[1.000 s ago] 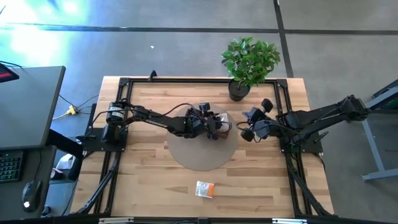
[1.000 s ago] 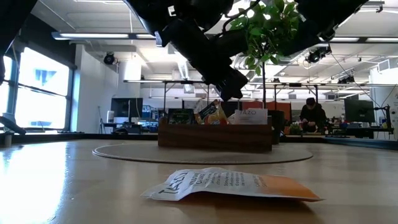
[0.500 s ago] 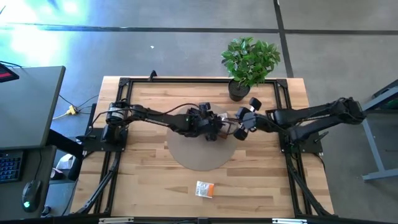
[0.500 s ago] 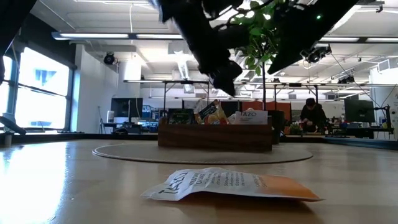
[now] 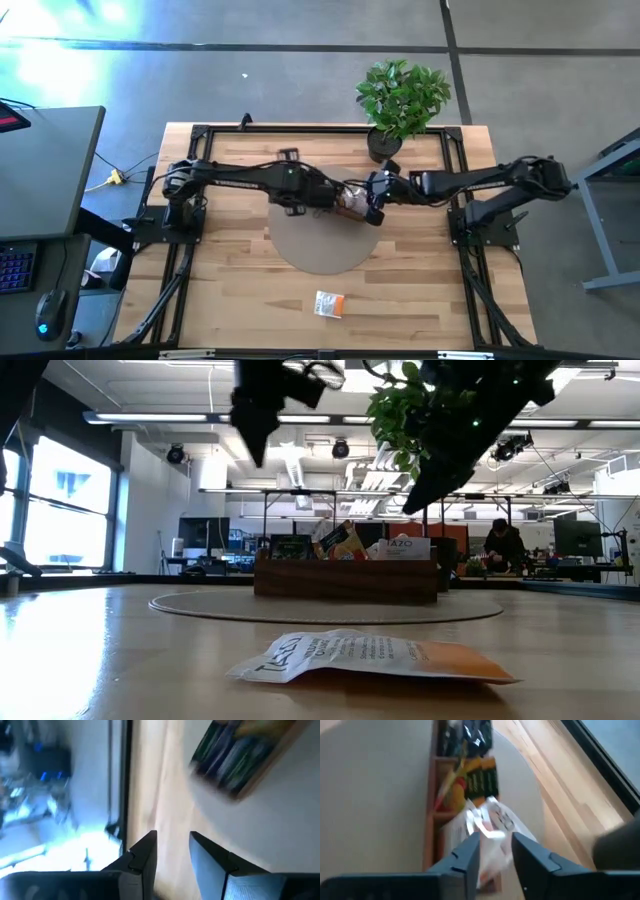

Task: Pick & Place Tea
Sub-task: Adjust the white tea bag on the wooden organizer

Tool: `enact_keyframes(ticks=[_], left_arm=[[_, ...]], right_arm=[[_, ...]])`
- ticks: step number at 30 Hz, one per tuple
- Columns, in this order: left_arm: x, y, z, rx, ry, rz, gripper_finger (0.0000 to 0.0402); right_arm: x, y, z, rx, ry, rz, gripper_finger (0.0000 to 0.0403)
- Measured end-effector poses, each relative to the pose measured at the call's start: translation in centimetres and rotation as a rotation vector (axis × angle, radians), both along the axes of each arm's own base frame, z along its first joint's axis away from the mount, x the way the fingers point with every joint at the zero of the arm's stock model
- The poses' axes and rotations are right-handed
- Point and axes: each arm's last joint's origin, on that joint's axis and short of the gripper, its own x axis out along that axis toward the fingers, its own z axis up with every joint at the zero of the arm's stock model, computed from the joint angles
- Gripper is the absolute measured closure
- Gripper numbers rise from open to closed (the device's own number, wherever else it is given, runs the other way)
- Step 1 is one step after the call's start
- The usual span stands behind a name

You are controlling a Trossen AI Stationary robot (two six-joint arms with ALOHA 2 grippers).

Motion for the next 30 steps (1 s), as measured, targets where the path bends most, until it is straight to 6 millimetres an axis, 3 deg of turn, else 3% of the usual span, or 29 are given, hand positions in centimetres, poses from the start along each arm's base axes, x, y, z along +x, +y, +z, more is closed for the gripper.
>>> enact_keyframes(ticks=[5,11,19,24,30], left_arm=[[-2.1,0.1,0.3,0.015,-0.016,0.062,0.0291],[-6.0,0.3,0.0,0.025,-0.024,0.126,0.0291],[-10.3,0.5,-3.3,0.053,-0.033,0.287,0.0291],[-11.5,0.5,-5.3,0.063,0.003,0.360,0.0291],[-11.9,0.6,-6.1,0.084,-0.018,0.414,0.0291]], right_arm=[[1.0,-0.8,-0.9,0.018,-0.012,0.025,0.0256],[1.3,-1.8,-2.0,0.084,0.026,0.030,0.0246],[1.2,-2.6,-2.1,0.093,0.011,-0.049,0.0277],[1.0,-3.2,-2.1,0.156,-0.007,-0.090,0.0302],[0.9,-3.2,-2.3,0.230,-0.004,-0.092,0.0319]])
